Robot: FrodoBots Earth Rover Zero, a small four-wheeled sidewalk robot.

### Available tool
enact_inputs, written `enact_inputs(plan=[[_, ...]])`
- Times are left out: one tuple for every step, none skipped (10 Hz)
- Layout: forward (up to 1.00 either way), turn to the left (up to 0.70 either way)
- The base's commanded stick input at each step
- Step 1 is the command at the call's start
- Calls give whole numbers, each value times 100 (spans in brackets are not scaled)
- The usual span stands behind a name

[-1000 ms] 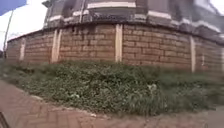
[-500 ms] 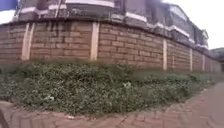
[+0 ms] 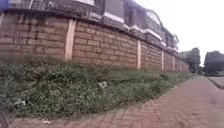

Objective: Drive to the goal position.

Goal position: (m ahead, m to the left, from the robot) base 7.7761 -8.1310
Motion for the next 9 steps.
enact_inputs(plan=[[0, -55], [0, -54], [0, -54], [0, -54], [0, -33], [0, -17], [0, 0], [0, 0], [5, 0]])
